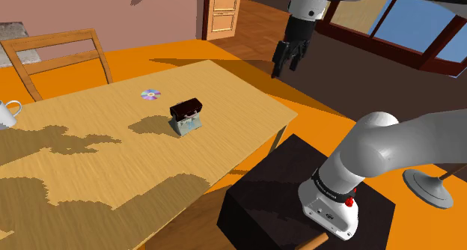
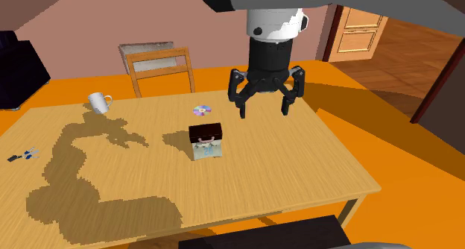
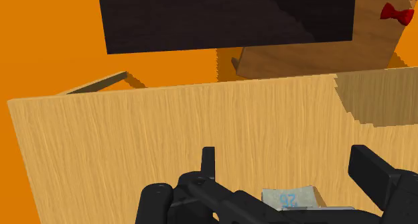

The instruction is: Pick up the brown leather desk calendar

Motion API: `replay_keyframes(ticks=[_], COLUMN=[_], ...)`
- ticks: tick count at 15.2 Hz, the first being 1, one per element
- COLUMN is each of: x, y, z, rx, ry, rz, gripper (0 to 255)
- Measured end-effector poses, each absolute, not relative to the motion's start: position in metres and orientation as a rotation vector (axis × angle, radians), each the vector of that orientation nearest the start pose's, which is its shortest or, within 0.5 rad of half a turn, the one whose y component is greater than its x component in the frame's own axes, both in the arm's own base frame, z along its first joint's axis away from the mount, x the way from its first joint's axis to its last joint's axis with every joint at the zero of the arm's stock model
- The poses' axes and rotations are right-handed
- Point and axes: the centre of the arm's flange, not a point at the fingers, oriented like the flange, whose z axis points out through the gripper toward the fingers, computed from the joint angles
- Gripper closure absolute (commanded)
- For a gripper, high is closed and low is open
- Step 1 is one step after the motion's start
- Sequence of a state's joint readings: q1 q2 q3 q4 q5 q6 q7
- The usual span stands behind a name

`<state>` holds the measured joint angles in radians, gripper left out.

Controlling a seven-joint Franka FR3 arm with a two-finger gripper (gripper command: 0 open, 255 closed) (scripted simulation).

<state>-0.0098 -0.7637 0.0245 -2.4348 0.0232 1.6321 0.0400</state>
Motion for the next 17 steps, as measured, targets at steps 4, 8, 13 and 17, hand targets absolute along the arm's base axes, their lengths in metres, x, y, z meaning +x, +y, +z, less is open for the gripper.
replay_keyframes(ticks=[4,8,13,17], x=[0.329,0.352,0.39,0.423], y=[0.024,0.047,0.072,0.086], z=[0.532,0.501,0.459,0.426], rx=[-3.124,-3.09,-3.018,-2.941], ry=[0.176,0.409,0.706,0.936], rz=[0.048,0.017,-0.022,-0.055], gripper=[0,0,0,0])
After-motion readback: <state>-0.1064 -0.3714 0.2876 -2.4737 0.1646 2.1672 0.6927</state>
